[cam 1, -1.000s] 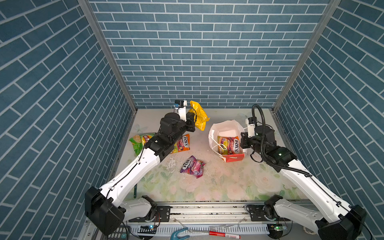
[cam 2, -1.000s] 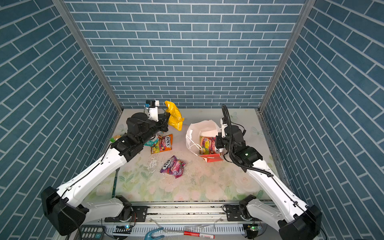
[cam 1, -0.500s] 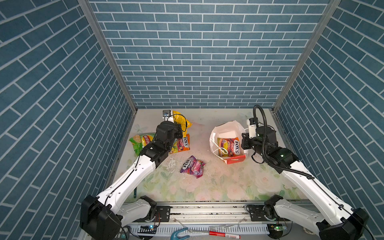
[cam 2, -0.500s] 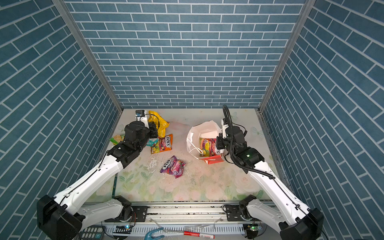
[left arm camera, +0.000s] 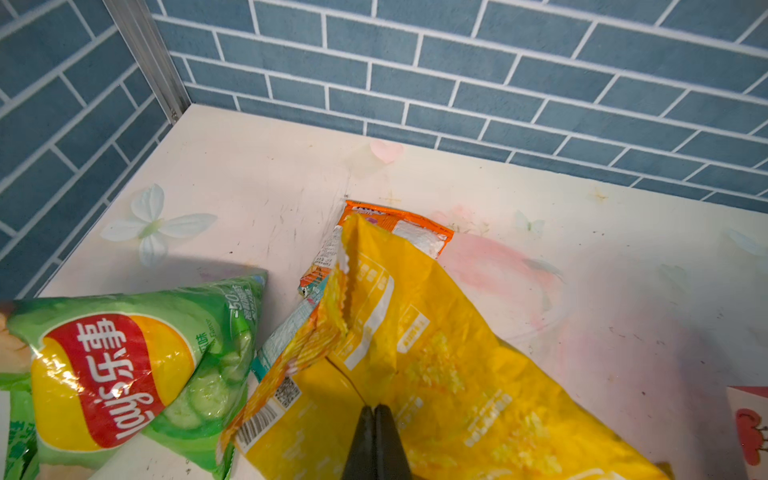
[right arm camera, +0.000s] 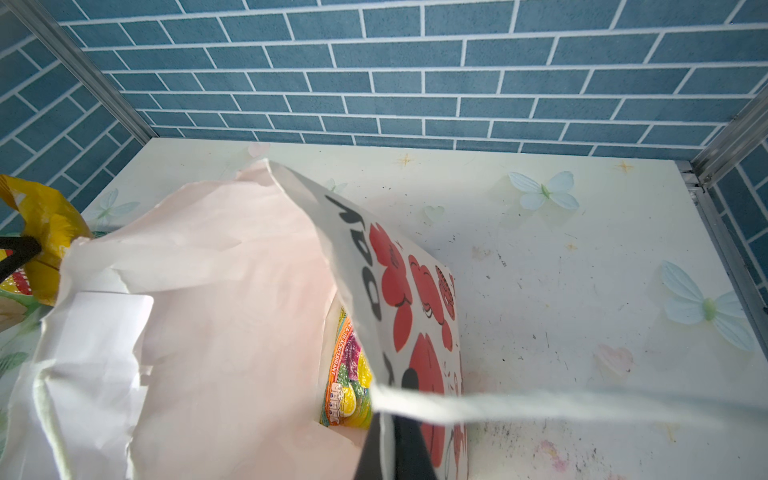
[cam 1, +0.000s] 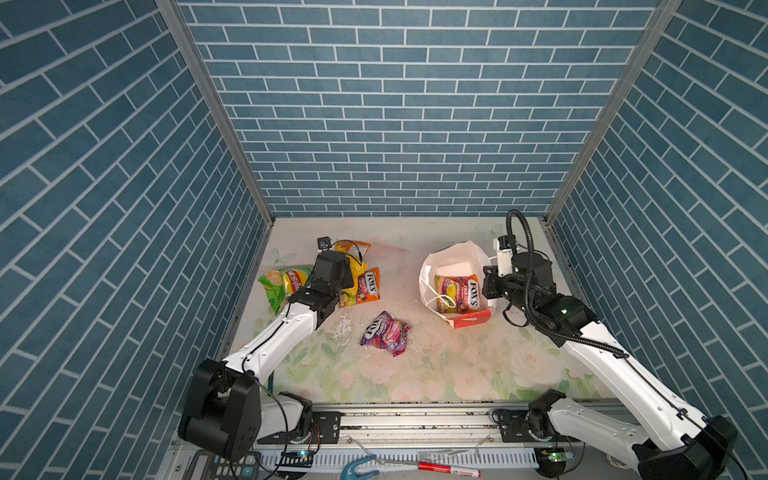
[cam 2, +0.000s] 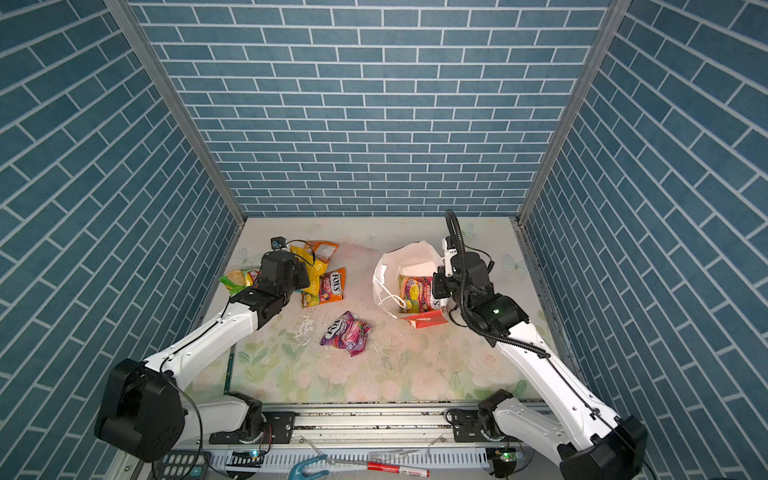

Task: Take the snacks out of the paper bag
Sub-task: 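Open the left gripper to drop the yellow packet onto the pile, then move the open left gripper to the bag while the right gripper tilts it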

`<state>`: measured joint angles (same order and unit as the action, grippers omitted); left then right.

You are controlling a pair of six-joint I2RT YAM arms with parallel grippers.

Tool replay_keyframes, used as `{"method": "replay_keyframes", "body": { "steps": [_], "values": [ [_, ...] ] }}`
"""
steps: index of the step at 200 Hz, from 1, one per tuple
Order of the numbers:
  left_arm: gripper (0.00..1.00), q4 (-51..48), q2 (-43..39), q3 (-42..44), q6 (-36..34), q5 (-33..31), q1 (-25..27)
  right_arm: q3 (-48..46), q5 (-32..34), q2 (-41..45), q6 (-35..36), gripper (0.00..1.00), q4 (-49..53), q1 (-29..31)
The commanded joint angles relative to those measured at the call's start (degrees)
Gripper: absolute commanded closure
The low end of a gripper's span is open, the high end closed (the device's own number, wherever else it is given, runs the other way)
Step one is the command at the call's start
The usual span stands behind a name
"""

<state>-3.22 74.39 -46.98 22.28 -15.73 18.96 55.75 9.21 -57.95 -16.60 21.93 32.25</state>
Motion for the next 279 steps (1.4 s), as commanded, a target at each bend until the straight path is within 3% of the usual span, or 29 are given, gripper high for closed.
{"method": "replay_keyframes", "body": {
  "steps": [1, 19, 23, 32, 35, 50, 63, 78, 98, 161, 209, 279],
  "values": [
    [1.0, 1.9, 1.6, 0.3, 0.5, 0.6, -1.1, 0.3, 0.0, 0.0, -2.6, 1.0, -2.0, 0.0],
    [0.98, 2.0, 2.9, -0.3, 0.2, 1.5, -1.5, -0.2, 0.1, -0.3, -2.9, 1.0, -2.7, 0.0],
    [0.89, 2.0, 3.1, -0.5, -0.1, 1.8, -1.6, -0.4, 0.1, -0.4, -3.0, 1.0, -2.8, -0.1],
    [0.49, 1.9, 3.3, -1.1, -0.9, 2.6, -1.6, -0.5, 0.0, -0.6, -3.2, 1.0, -2.9, -0.1],
    [0.42, 1.9, 3.3, -1.3, -1.2, 3.3, -1.6, -0.5, 0.0, -0.7, -3.2, 1.0, -2.9, -0.1],
    [0.32, 0.3, 2.7, -3.0, -3.5, 6.2, -1.5, -0.2, -0.4, -1.2, -3.0, 1.0, -2.6, 0.0],
    [0.15, -0.9, 0.4, -4.1, -3.0, 7.8, -1.2, 0.3, -0.2, -1.5, -2.8, 1.0, -1.8, -0.1],
    [0.01, -1.4, -3.0, -5.1, -2.6, 7.6, 0.0, 0.5, 0.2, -1.6, -2.8, 1.0, -1.6, -0.1],
    [0.0, -2.4, -7.2, -6.6, -3.0, 6.8, 2.6, 1.1, 0.3, -1.9, -2.9, 1.0, -1.0, -0.1],
    [0.02, -2.6, -14.3, -9.0, -3.3, 12.3, 13.4, 6.1, 0.2, -4.9, -2.7, 1.0, 2.9, -0.4],
    [0.02, 1.6, -12.6, -10.4, -3.2, 16.4, 18.2, 14.0, 2.3, -8.6, -1.2, 1.0, 9.4, -1.3],
    [0.02, 8.1, -4.8, -12.9, -3.0, 16.8, 19.6, 28.4, 13.5, -19.3, 7.8, 1.0, 17.8, -7.5]
  ]
}}
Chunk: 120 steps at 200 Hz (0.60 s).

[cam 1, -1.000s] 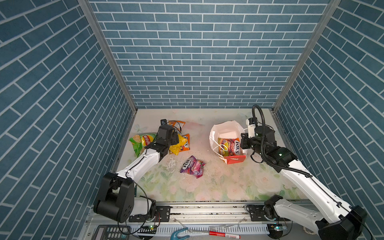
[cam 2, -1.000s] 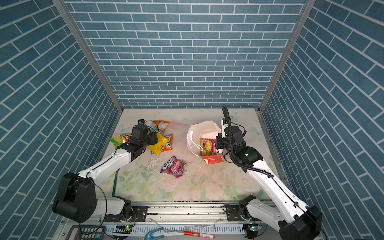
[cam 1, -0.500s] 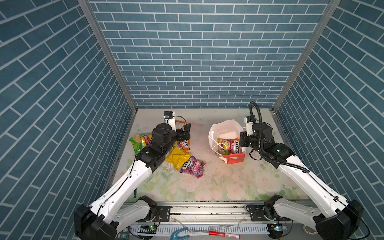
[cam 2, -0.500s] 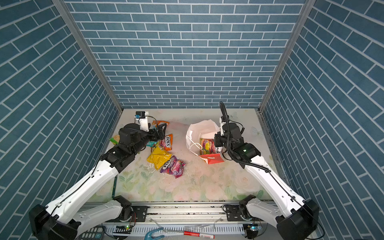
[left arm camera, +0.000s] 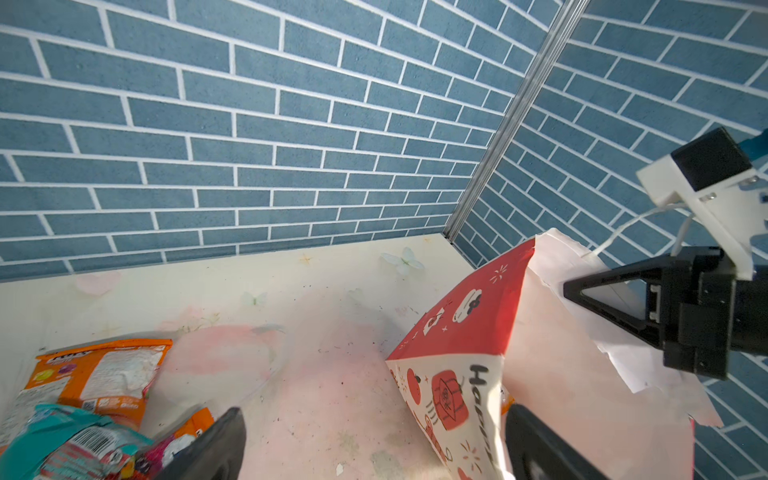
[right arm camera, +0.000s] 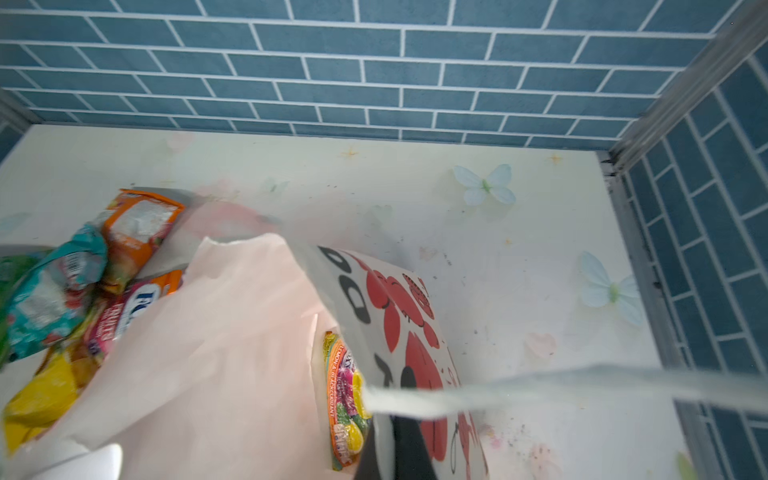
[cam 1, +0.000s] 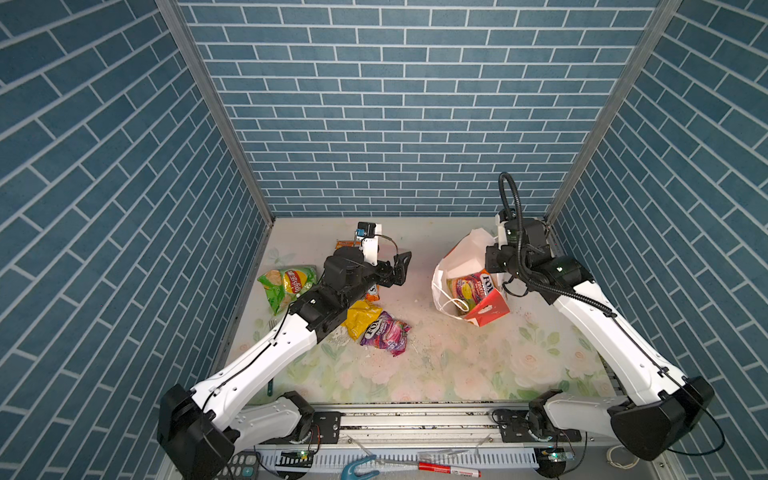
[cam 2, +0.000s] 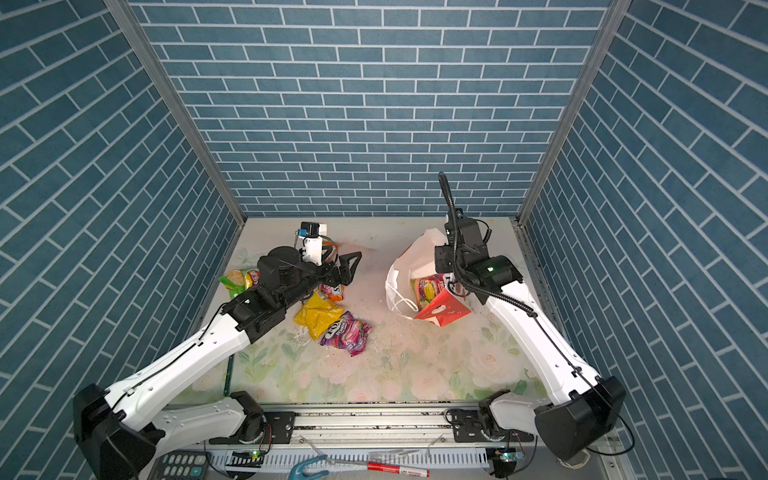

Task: Take the snacks out of the paper bag
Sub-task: 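Move the open left gripper to the bag while the right gripper tilts it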

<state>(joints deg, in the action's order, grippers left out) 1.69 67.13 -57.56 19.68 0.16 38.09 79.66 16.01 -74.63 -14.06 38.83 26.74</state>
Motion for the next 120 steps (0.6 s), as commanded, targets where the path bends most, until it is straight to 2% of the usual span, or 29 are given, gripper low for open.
{"method": "replay_keyframes", "body": {
  "steps": [1, 17, 47, 89, 120],
  "values": [
    [0.02, 3.1, 2.6, -2.5, -0.4, 1.0, 0.4, 4.8, 6.8, -2.8, 5.5, 1.0, 0.9, -2.2],
    [0.02, 2.5, 4.4, -3.7, -1.2, 1.8, 0.5, 7.6, 7.6, -6.1, 9.4, 1.0, -1.2, -2.8],
    [0.02, 3.2, 6.1, -3.0, -2.4, 1.5, 0.5, 7.5, 1.1, -12.7, 17.0, 1.0, -8.6, -2.7],
    [0.02, 4.3, 6.2, -0.1, -3.1, 0.6, 0.5, 9.1, -5.4, -21.8, 18.0, 1.0, -9.5, -1.5],
    [0.02, 5.5, 6.4, 1.9, -2.6, -1.2, 0.5, 2.7, -7.1, -20.3, 19.1, 1.0, -15.5, 1.1]
  ]
}}
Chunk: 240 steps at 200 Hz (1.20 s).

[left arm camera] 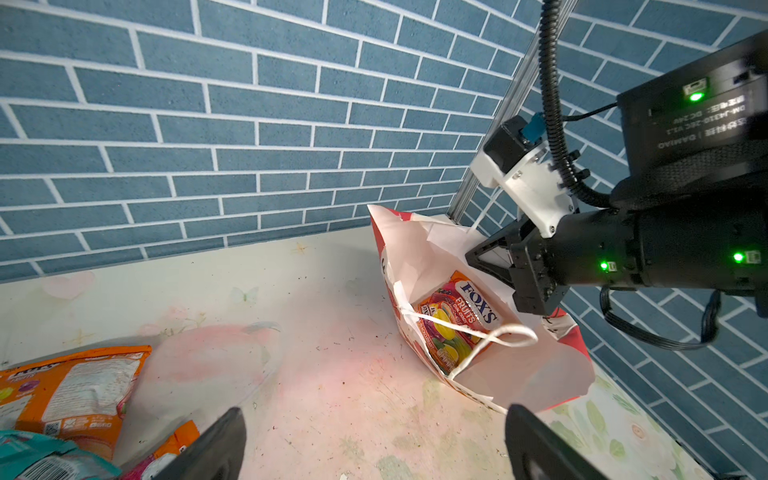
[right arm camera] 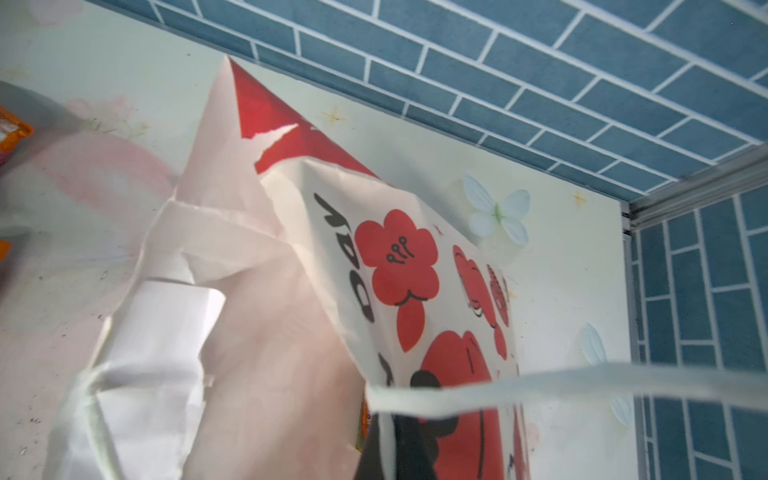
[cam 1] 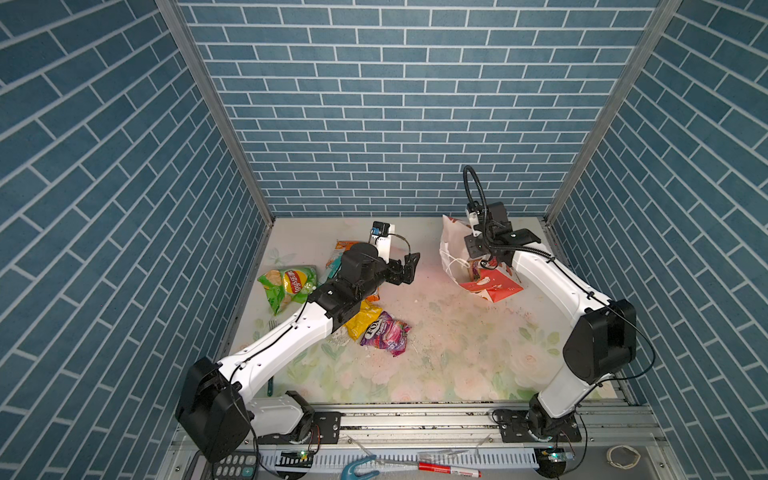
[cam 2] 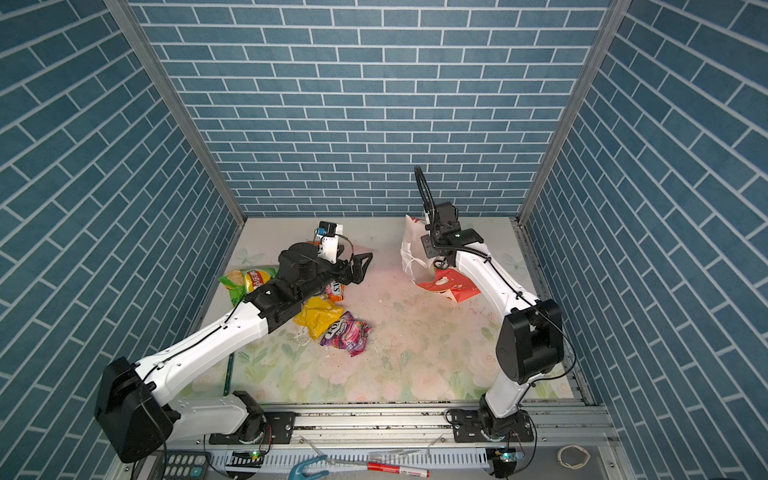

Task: Take the snacks out of the paper bag
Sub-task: 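Move the open left gripper to the bag while the right gripper tilts it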

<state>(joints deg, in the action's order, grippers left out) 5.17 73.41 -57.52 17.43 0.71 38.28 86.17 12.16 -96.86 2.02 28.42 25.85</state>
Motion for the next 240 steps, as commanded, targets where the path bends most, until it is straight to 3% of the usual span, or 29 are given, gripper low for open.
{"method": "replay_keyframes", "body": {
  "steps": [1, 62, 166, 240],
  "values": [
    [0.02, 2.0, 0.1, 1.9, -0.4, -1.8, 0.3, -4.2, -3.4, 2.1, 2.9, 1.0, -5.4, 2.1],
    [0.05, 8.0, 0.4, 5.3, 0.6, -0.7, 0.3, -16.0, -14.1, 10.9, -0.3, 1.0, -15.6, 4.4],
    [0.1, 13.7, 0.3, 11.9, 4.7, 3.5, 1.0, -22.8, -16.8, 12.1, -6.0, 1.0, -22.4, 5.4],
    [0.17, 18.6, 4.7, 11.2, 4.4, 5.7, 9.2, -25.1, -16.2, 15.0, -6.4, 1.0, -23.5, 5.4]
  ]
}}
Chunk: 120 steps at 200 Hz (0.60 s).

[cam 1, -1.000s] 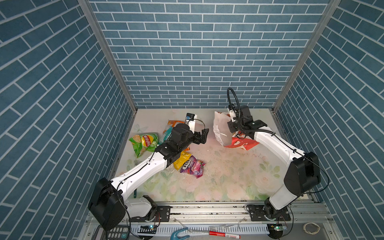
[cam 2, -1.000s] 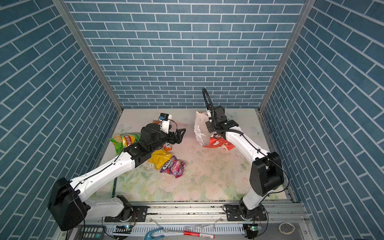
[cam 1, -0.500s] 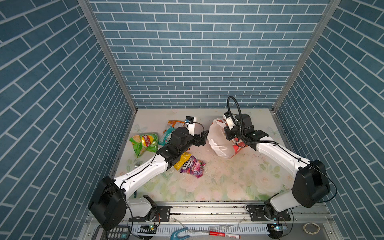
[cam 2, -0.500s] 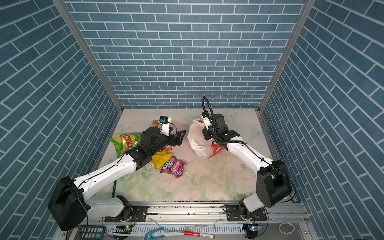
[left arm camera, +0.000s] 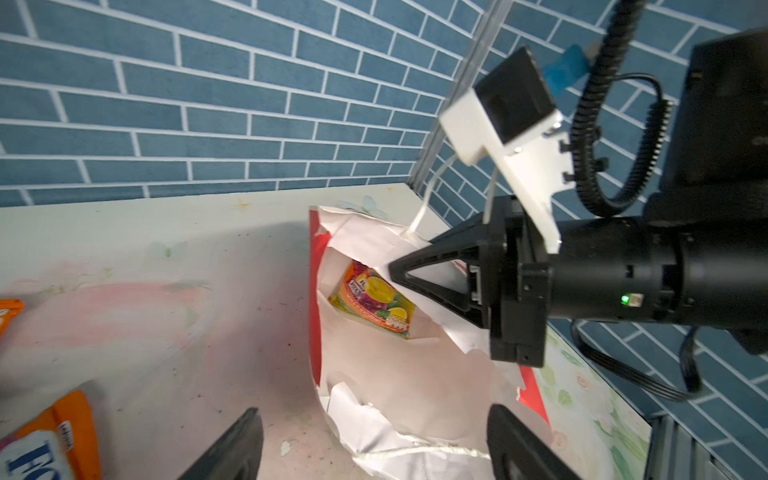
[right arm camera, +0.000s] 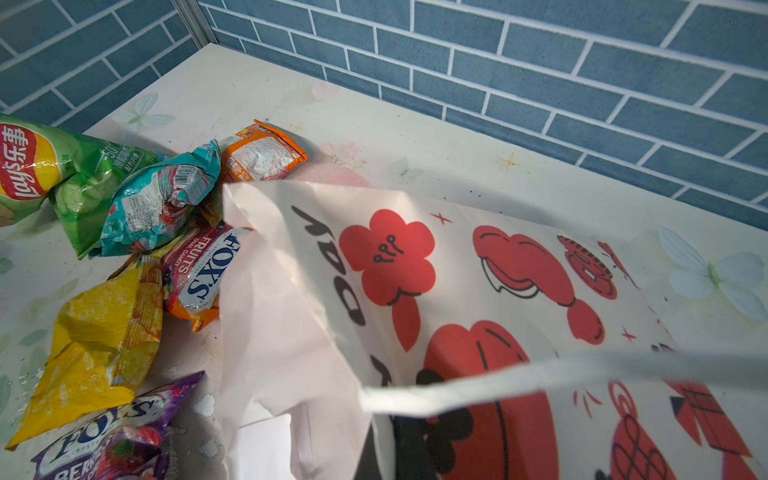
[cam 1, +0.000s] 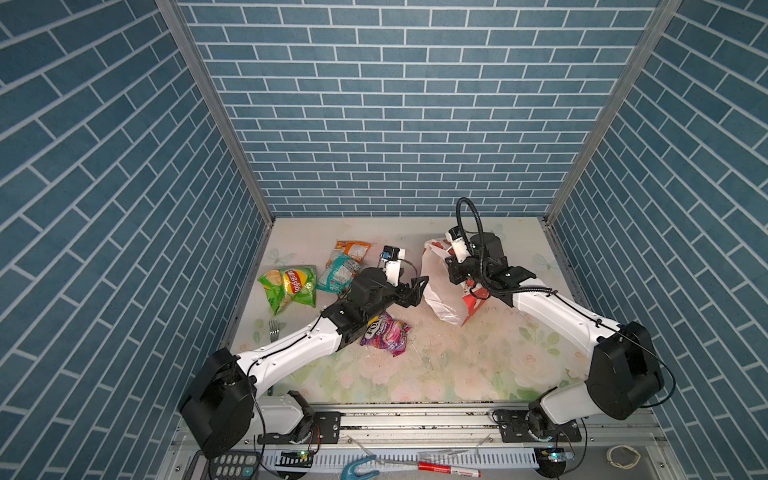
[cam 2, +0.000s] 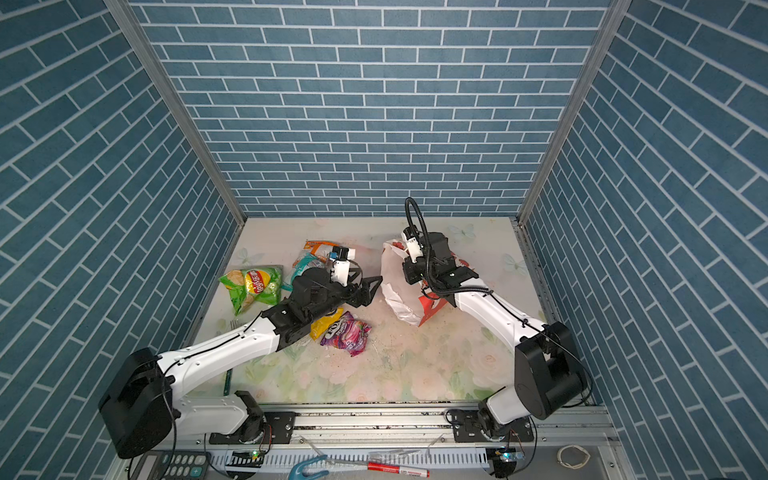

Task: Take the snacks out of the paper bag
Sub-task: 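Move the open left gripper to the bag while the right gripper tilts it, then lower the open left gripper into the bag toward the Fox's candy bag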

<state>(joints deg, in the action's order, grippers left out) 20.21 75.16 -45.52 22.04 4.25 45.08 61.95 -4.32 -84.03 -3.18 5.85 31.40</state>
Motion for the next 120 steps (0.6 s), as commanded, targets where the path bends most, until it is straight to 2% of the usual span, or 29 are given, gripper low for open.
{"method": "replay_keyframes", "body": {
  "steps": [1, 39, 77, 120],
  "values": [
    [0.17, 3.6, 3.1, -0.9, -0.2, 2.3, 2.5, -0.9, 0.3, 2.2, -1.2, 1.0, -0.9, -0.1],
    [0.25, 8.3, 8.4, -2.6, 3.8, 6.4, 4.1, -0.3, 0.6, 2.6, -0.6, 1.0, 1.0, -0.1],
    [0.24, 9.4, 11.3, -4.6, 4.0, 7.2, 5.5, 0.7, 0.2, 2.4, -0.4, 1.0, 2.0, -0.1],
    [0.22, 11.1, 18.1, -7.6, 4.0, 6.8, 5.4, 1.1, -0.3, 3.3, -1.6, 1.0, 1.9, -0.1]
  ]
}}
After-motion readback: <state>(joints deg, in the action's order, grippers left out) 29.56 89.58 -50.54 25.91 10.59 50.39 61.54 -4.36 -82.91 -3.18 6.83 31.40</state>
